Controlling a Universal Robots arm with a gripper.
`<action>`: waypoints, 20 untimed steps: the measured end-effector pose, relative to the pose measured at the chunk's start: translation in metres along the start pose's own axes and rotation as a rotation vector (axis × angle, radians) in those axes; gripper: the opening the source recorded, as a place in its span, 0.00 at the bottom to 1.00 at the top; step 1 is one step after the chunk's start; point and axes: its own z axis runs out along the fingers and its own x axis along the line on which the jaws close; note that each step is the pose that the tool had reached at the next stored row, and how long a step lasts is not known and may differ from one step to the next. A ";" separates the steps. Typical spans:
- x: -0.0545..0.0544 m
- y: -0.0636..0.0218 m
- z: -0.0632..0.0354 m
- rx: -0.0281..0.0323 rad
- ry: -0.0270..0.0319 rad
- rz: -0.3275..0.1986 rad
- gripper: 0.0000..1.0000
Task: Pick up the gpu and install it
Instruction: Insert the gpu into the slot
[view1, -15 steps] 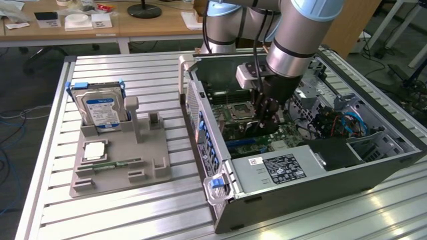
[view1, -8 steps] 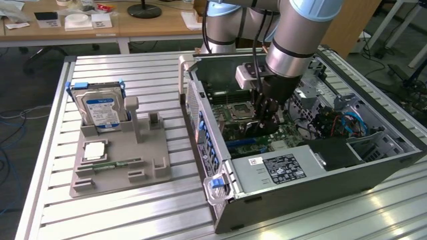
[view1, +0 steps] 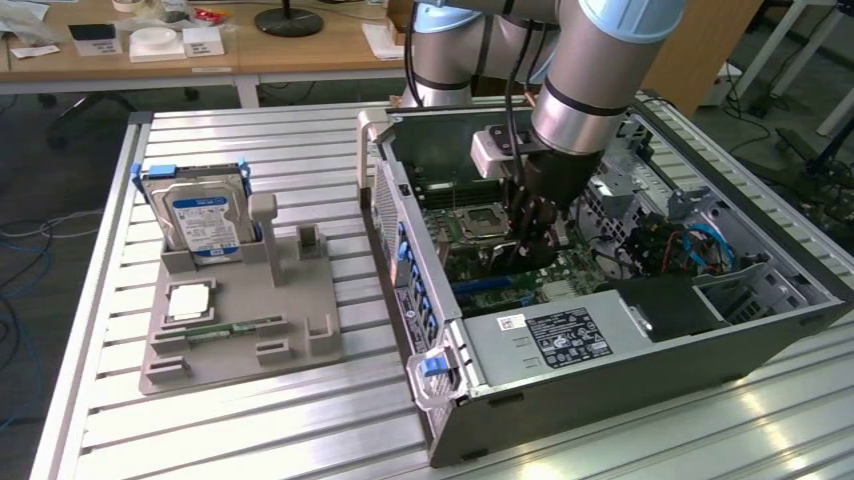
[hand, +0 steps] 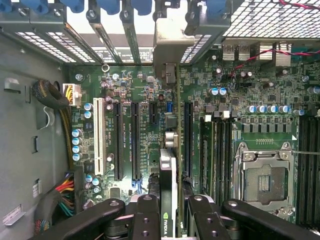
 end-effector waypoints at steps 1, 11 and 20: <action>0.000 0.0000 0.0001 0.0002 0.0024 0.001 0.26; -0.002 0.0001 0.0001 0.0010 0.0148 0.005 0.26; -0.002 0.0040 0.0003 0.0029 0.0147 0.005 0.26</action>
